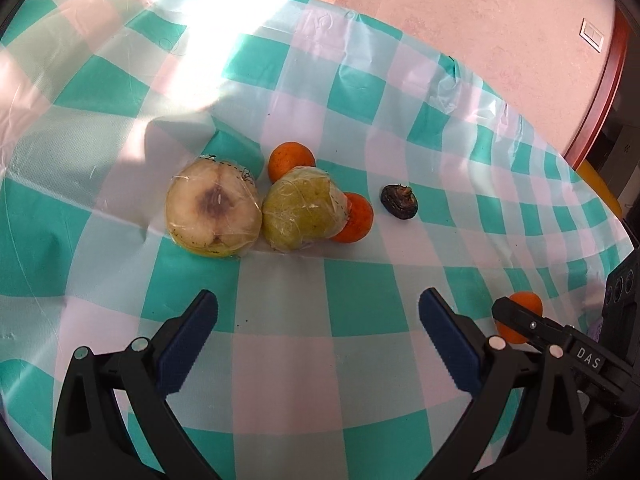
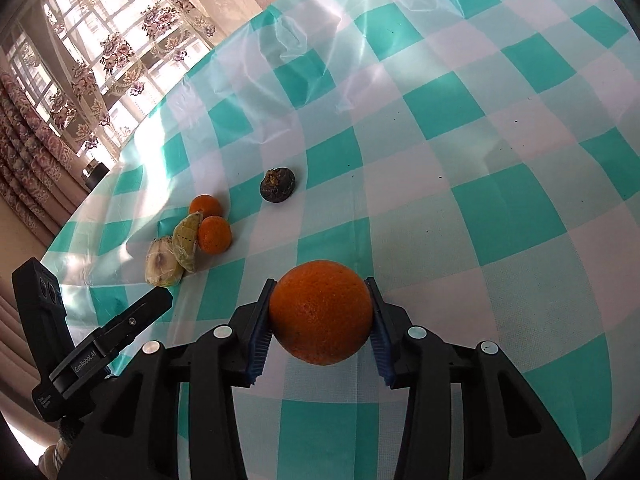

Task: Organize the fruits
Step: 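Grasp the plastic-wrapped yellow-green fruit with the left tool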

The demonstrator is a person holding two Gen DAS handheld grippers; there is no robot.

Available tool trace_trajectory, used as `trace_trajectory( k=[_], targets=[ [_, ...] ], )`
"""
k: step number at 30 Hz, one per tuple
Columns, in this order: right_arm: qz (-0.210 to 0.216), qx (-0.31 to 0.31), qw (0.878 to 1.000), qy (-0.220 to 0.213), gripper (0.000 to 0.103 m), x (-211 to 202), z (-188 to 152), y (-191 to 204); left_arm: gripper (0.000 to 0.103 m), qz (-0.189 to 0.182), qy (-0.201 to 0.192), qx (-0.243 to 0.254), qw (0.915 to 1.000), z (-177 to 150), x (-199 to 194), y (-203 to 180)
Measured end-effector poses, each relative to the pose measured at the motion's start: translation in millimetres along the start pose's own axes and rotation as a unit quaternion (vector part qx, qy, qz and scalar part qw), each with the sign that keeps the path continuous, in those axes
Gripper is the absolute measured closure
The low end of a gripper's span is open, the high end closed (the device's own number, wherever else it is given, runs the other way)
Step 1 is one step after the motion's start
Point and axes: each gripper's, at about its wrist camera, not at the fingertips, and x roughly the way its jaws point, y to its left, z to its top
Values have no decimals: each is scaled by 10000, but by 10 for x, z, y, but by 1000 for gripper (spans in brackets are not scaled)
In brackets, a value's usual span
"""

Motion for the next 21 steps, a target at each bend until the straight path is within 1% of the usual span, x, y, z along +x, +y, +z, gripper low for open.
trace_trajectory(
  k=[1, 2, 4, 5, 7, 10, 13, 15, 16, 17, 18, 19, 20, 21],
  targets=[
    [-68, -57, 10000, 13, 61, 12, -4, 39, 2, 111, 73, 96, 9999, 18, 26, -12],
    [-75, -64, 10000, 15, 61, 23, -10, 55, 2, 227, 61, 224, 9995, 35, 34, -24],
    [-11, -10, 10000, 5, 61, 18, -9, 25, 2, 483, 6, 723, 9962, 88, 57, -80],
    [-8, -9, 10000, 3, 61, 15, -12, 22, 2, 632, -9, 1034, 9926, 122, 80, -121],
    [-45, -46, 10000, 12, 61, 23, -14, 17, 2, 889, 100, 1615, 9828, 211, 164, -182],
    [-35, -37, 10000, 11, 61, 29, -9, 2, 2, 1047, 265, 2326, 9666, 362, 305, -236],
    [-35, -37, 10000, 11, 61, 29, -9, 3, 2, 967, 614, 2946, 9487, 476, 484, -290],
    [-35, -38, 10000, 11, 61, 28, -10, 3, 2, 1017, 808, 3344, 9335, 494, 623, -332],
    [-35, -37, 10000, 11, 61, 28, -10, 3, 3, 1058, 829, 3511, 9266, 490, 676, -343],
    [-33, -36, 10000, 10, 61, 25, -9, 4, 14, 965, 770, 3551, 9267, 510, 681, -341],
    [-31, -32, 10000, 11, 61, 26, -9, 4, 23, 735, 848, 3441, 9322, 543, 680, -319],
    [-30, -30, 10000, 10, 61, 26, -9, 3, 45, 575, 931, 3280, 9383, 566, 678, -299],
    [-31, -30, 10000, 9, 61, 26, -8, 5, 56, 570, 930, 3196, 9413, 562, 676, -302],
    [-31, -30, 10000, 11, 61, 29, -8, 5, 59, 634, 842, 3259, 9395, 520, 653, -330]
  ],
)
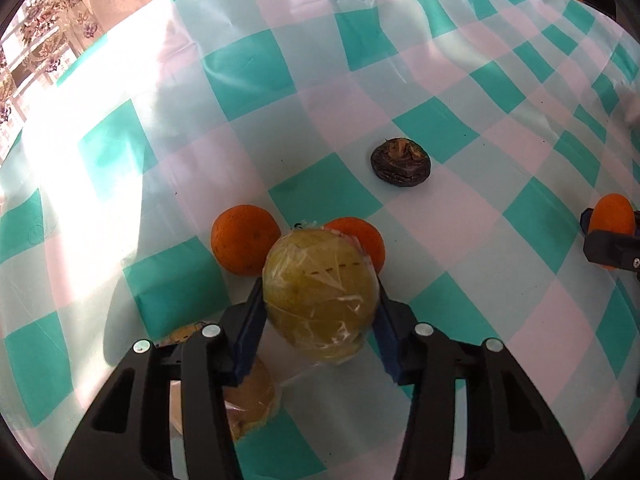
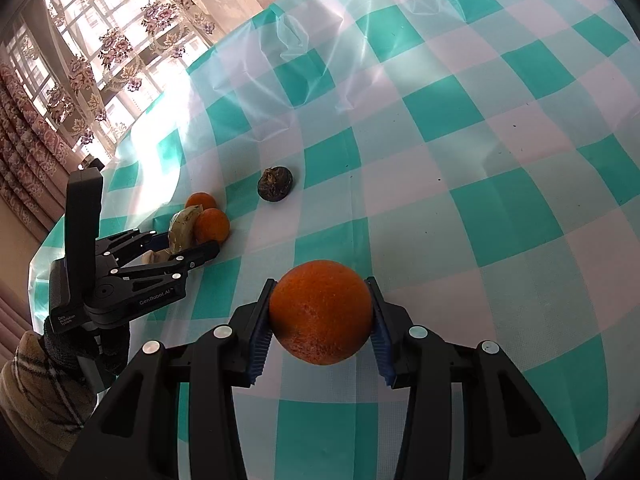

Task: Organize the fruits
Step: 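Grasp the plastic-wrapped yellow-green fruit with the left tool, then lift the held orange with right tool while left tool lifts wrapped fruit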

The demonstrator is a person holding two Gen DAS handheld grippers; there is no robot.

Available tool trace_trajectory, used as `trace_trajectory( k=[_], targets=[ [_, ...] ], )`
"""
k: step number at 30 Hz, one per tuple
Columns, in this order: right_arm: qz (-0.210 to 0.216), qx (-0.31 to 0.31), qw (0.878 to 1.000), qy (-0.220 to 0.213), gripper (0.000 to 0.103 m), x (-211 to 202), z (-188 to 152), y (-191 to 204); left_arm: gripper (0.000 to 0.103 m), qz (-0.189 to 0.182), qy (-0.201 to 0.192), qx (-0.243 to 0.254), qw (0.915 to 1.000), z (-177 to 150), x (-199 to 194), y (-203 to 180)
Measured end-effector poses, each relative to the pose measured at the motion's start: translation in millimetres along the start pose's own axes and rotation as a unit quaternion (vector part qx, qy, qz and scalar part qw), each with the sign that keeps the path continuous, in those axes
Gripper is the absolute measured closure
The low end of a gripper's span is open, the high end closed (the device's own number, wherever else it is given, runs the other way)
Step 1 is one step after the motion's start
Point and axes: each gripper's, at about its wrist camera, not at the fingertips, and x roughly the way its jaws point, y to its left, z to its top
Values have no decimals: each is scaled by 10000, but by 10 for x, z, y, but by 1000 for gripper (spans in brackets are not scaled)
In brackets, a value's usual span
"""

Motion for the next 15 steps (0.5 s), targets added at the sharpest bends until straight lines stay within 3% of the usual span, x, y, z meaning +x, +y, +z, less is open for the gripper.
trace_trajectory(
  k=[4, 11, 15],
  targets=[
    [-2, -1, 10000, -3, 61, 0, 0, 1, 60, 294, -116, -116, 9994, -136, -161, -213],
    [-1, 1, 10000, -3, 61, 0, -1, 1, 60, -96, -240, -879, 9958, -468, -639, -624],
    [0, 3, 10000, -5, 61, 0, -1, 1, 59, -172, -42, -1118, 9936, -575, -663, -821]
  ],
)
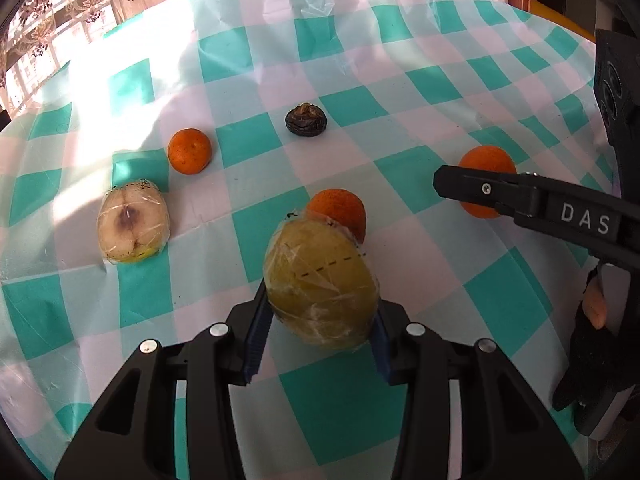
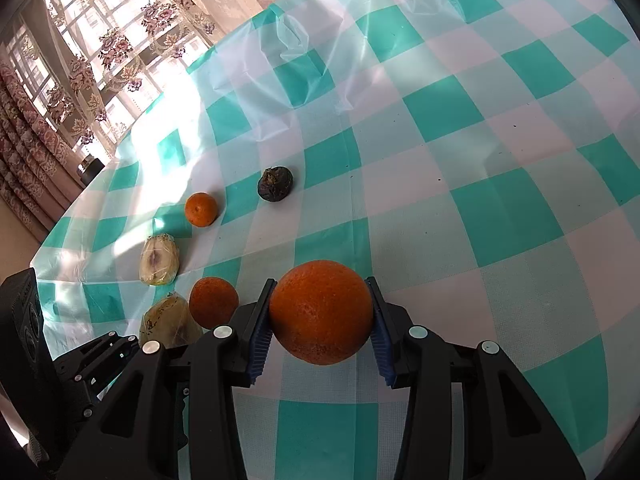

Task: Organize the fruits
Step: 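Lift the held orange with right tool while left tool lifts wrapped fruit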

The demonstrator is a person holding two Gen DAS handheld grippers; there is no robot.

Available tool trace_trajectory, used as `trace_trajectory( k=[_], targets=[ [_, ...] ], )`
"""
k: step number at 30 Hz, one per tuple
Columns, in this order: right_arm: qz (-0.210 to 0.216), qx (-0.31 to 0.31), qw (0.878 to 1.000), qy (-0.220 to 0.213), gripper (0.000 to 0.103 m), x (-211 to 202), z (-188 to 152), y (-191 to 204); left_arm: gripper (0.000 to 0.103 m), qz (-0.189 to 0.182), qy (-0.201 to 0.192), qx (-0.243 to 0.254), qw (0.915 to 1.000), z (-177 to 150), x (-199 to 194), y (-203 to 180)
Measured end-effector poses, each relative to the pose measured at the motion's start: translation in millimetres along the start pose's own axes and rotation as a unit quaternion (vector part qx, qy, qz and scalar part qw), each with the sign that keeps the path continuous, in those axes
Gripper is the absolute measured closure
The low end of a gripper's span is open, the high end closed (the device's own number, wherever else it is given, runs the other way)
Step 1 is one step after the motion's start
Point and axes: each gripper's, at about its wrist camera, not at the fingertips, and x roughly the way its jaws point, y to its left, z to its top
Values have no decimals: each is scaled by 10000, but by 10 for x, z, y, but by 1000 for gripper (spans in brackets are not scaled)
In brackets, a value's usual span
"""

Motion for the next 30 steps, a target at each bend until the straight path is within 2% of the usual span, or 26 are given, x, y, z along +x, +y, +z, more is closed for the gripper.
trace_trajectory(
  k=[9, 16, 19, 22, 26, 30],
  targets=[
    [11, 12, 10000, -2, 61, 6, 1, 6, 61, -22, 41, -180, 9998, -109, -84, 17],
    [16, 17, 10000, -3, 61, 5, 1, 5, 61, -82, 41, -585, 9982, -347, -299, -93],
    [28, 13, 10000, 6, 61, 12, 0, 9, 61, 98, -79, -690, 9975, -480, -440, -180],
    [50, -9, 10000, 18, 61, 14, 0, 17, 61, 55, -186, -979, 9950, -597, -589, -220],
    [150, 13, 9998, 87, 61, -4, -28, 29, 61, 239, -318, -1258, 9913, -771, -729, -281],
    [364, 417, 9984, 131, 61, -167, -191, -65, 61, 407, -400, -1100, 9923, -901, -829, -404]
  ],
)
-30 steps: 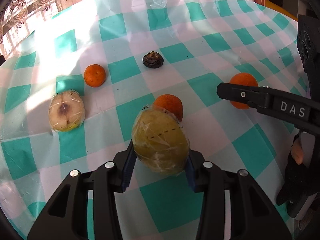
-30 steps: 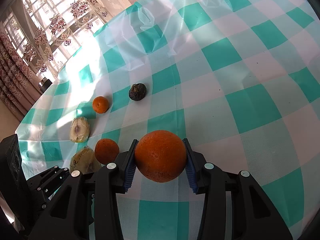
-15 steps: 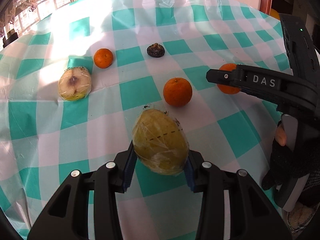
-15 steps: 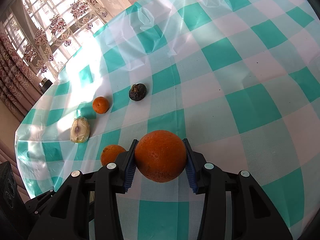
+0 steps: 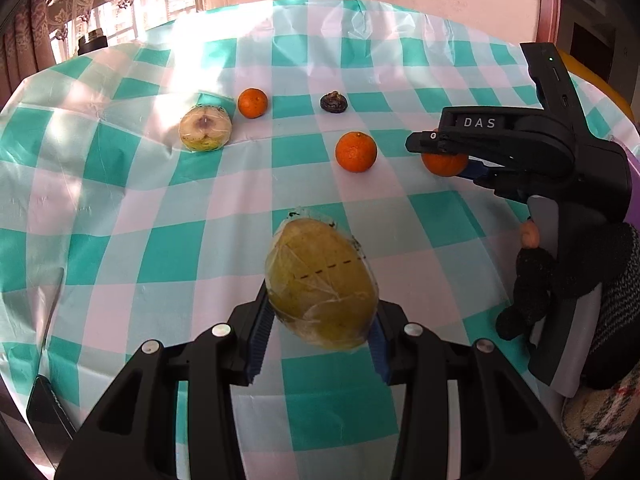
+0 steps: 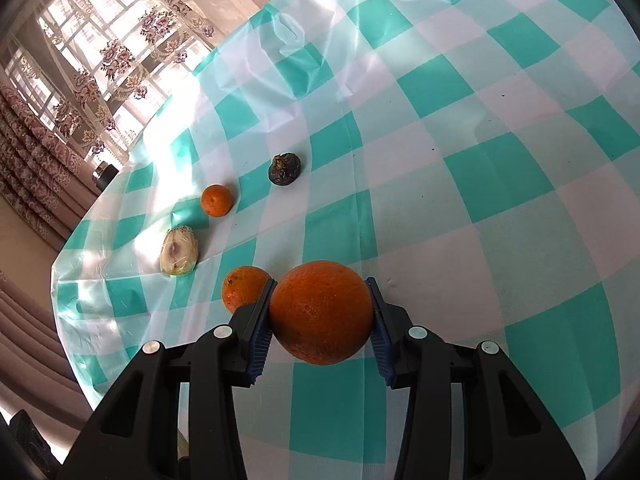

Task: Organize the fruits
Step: 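Lift the held orange with right tool while left tool lifts wrapped fruit, then carry the orange and wrapped fruit over the purple box with both tools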

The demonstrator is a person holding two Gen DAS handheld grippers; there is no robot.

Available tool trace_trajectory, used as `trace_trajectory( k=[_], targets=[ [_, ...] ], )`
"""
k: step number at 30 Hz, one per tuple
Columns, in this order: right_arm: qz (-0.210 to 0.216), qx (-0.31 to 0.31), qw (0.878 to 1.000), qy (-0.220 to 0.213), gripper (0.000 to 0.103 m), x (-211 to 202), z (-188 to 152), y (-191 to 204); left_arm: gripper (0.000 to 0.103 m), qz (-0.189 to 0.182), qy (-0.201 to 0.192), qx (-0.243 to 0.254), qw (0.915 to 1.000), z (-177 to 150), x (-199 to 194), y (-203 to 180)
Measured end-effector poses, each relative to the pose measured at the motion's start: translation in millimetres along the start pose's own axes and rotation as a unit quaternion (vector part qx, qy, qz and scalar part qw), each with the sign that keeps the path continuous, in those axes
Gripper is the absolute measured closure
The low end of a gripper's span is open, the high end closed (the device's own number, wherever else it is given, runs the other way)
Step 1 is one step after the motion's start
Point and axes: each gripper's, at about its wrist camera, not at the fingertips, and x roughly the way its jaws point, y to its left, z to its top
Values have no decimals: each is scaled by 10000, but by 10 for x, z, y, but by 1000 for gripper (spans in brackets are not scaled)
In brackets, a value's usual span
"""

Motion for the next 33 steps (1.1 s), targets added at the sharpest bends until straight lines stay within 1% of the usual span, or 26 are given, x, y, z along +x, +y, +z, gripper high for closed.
trace_trajectory(
  k=[2, 5, 7, 14, 17, 21, 27, 29, 31, 33],
  targets=[
    [4, 52, 10000, -1, 61, -114, -134, -1, 61, 6, -63, 49, 10000, -62, -54, -35],
    [27, 131, 9999, 17, 61, -273, -312, -10, 61, -95, -46, 5, 9999, -134, -81, -59],
    [-52, 92, 9999, 5, 61, -367, -408, 0, 61, -142, -103, -59, 9998, -179, -107, -58],
    [-305, -478, 9982, -205, 61, -645, -704, 157, 61, -205, -291, -444, 9984, -297, -137, 68],
    [-387, -695, 9965, -261, 61, -745, -829, 233, 61, -282, -294, -577, 9975, -317, -163, 125],
    [-493, -927, 9941, -259, 61, -854, -979, 300, 61, -241, -288, -516, 9980, -360, -197, 96],
    [-555, -1162, 9915, -200, 61, -1087, -1167, 373, 61, -279, -335, -387, 9983, -418, -302, 24],
    [-620, -1337, 9887, -268, 61, -1223, -1217, 431, 61, -323, -334, -376, 9982, -429, -345, 2],
    [-599, -1471, 9865, -411, 61, -1408, -1252, 477, 61, -450, -350, -368, 9977, -431, -403, -28],
    [-551, -1543, 9848, -582, 61, -1608, -1270, 503, 61, -412, -423, -292, 9978, -423, -472, -90]
  ],
)
